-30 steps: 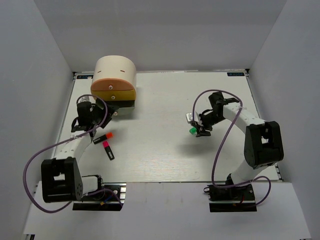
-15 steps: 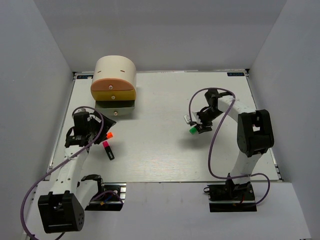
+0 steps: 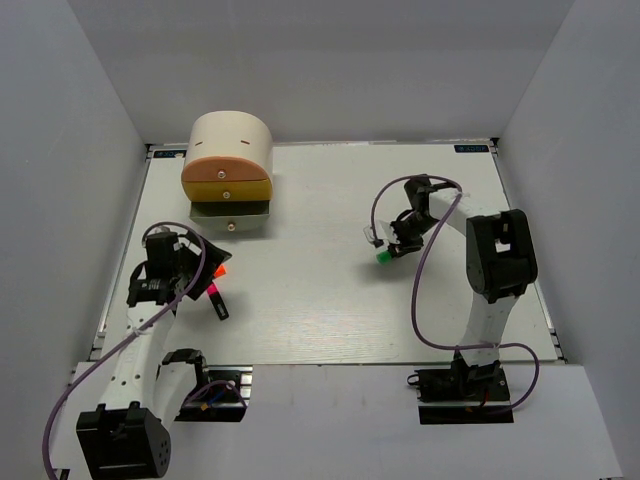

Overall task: Sort the stationery into containers
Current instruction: Pick up the pen from the center of the board.

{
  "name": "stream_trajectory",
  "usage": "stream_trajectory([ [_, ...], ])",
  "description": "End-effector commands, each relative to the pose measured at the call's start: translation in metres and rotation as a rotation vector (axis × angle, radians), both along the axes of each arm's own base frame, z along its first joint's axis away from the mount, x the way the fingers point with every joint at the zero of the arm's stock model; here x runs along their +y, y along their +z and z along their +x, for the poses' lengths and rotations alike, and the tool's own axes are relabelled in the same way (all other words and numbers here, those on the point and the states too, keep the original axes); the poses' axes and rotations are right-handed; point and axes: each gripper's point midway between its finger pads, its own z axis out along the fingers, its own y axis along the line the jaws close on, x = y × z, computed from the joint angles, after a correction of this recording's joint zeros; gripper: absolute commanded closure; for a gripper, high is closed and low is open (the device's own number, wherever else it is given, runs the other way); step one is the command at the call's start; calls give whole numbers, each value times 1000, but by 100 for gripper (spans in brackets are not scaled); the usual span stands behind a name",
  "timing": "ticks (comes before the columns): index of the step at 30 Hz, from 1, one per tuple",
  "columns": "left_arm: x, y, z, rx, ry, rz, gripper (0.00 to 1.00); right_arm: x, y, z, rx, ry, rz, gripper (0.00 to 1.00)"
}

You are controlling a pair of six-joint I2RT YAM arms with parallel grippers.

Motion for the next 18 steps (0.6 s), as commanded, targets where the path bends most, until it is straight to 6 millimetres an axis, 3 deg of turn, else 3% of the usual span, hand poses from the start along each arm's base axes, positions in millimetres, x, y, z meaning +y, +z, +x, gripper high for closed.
stream_trajectory([
  [1,3,-1,-8,5,25,1,4,-7,-9,-4,42,-1,-55,75],
  [5,3,-10,-15,56,63,-23,2,0,5,-15,77,20,-15,92],
  [7,2,-17,-19,88,78,-38,2,13,25,-21,92,32,41,94],
  [12,-1,-28,-25,137,111,-80,1,88,112,-10,22,49,307,97],
  [14,-2,-30,-25,139,105,-87,1,118,144,7,-69,9,368,100],
  [15,-3,-31,-27,139,114,-95,1,135,149,3,-69,-3,383,100],
  [17,-1,-31,-28,136,120,-89,1,156,171,17,-156,-6,427,100],
  [18,-1,-28,-28,125,120,-89,1,181,181,15,-176,33,460,100],
])
